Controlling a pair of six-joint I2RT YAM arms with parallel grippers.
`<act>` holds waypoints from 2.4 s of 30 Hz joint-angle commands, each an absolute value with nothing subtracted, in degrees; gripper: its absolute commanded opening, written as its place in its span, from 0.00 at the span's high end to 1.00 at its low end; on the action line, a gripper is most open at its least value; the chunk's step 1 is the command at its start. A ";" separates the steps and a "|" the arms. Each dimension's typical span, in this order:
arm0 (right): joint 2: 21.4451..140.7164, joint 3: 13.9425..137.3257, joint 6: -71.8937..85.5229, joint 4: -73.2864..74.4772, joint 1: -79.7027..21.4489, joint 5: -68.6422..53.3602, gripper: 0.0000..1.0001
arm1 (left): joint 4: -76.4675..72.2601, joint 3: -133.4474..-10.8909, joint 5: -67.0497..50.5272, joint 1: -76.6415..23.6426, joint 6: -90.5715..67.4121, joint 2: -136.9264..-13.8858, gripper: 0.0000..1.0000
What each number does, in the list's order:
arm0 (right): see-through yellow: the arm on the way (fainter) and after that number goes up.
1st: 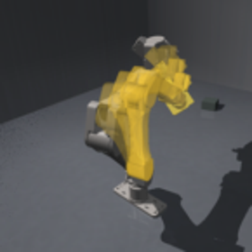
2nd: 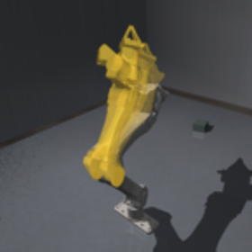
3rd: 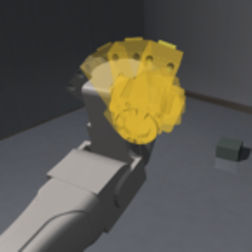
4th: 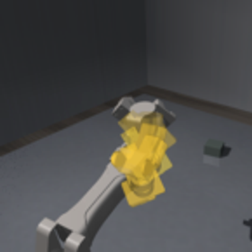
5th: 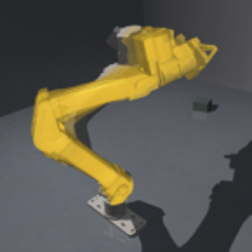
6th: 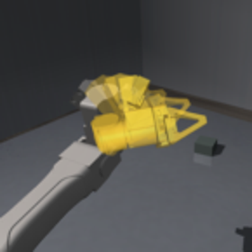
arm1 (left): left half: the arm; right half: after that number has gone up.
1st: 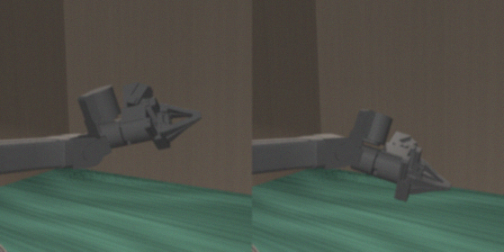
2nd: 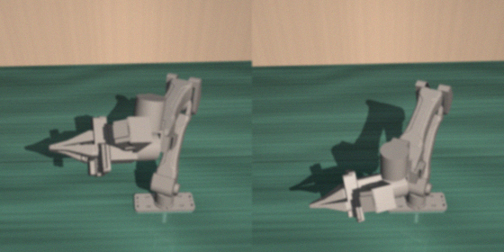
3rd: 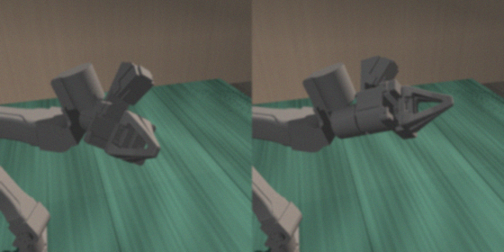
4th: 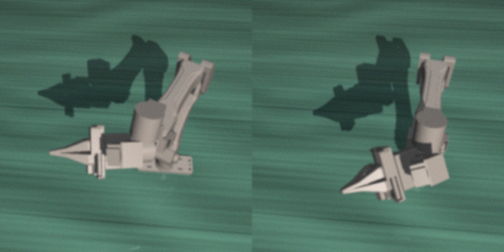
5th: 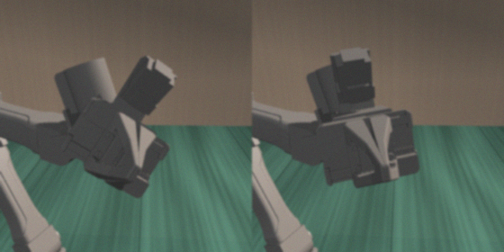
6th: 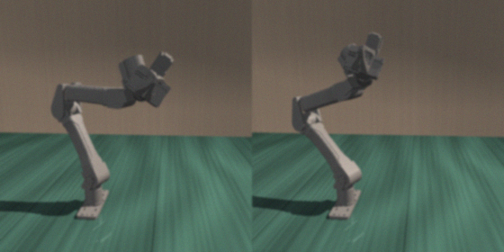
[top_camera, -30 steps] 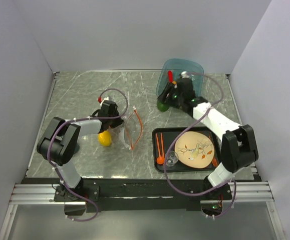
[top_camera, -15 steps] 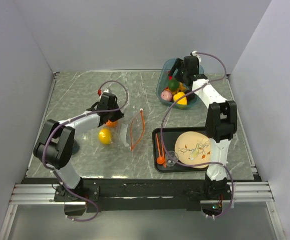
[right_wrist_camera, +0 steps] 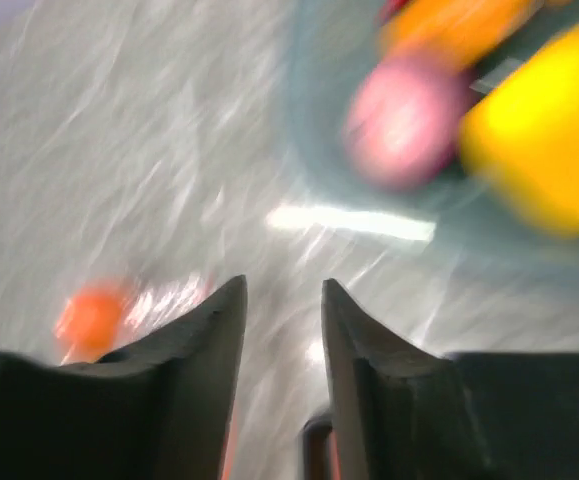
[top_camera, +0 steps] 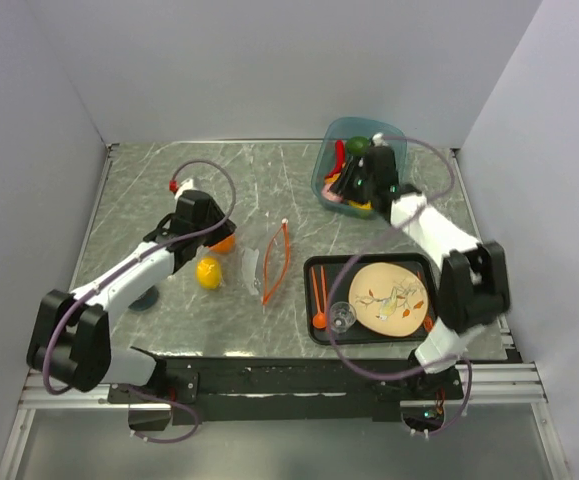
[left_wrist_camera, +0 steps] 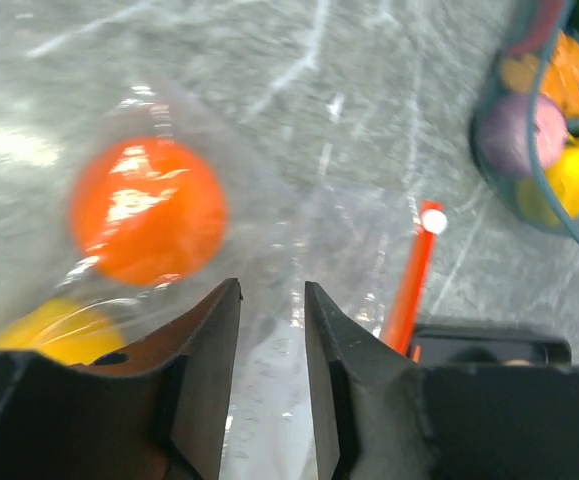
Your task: Open the zip-top bag and remove the fake food
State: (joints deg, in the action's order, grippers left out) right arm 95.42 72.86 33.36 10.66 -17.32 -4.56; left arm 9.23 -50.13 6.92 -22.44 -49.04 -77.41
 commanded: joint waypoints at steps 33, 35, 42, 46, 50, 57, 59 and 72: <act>114.95 67.85 57.04 -13.89 -38.76 -19.60 0.48 | 4.13 -51.41 10.10 -14.85 -53.62 -85.35 0.80; 115.75 68.64 58.26 -14.59 -38.67 -19.77 0.47 | 4.83 -52.81 10.37 -14.85 -53.27 -84.38 0.80; 119.26 72.51 59.76 -14.68 -38.58 -20.48 0.44 | 5.97 -57.65 10.89 -14.85 -52.12 -88.84 0.79; 120.41 72.86 61.17 -17.40 -38.58 -21.88 0.43 | 6.07 -60.99 12.83 -14.59 -51.07 -92.63 0.80; 121.29 72.77 62.05 -18.98 -38.58 -23.20 0.41 | 7.47 -63.19 14.67 -14.59 -50.98 -95.97 0.82; 121.73 72.51 61.70 -18.98 -38.58 -23.38 0.40 | 7.03 -61.08 19.07 -14.59 -51.42 -95.36 0.83; 121.73 72.33 61.96 -19.25 -38.58 -23.38 0.39 | 6.59 -60.65 19.07 -14.59 -50.98 -95.45 0.83; 121.73 72.51 61.96 -19.33 -38.67 -23.47 0.36 | 7.73 -57.92 19.86 -14.59 -52.47 -96.41 0.68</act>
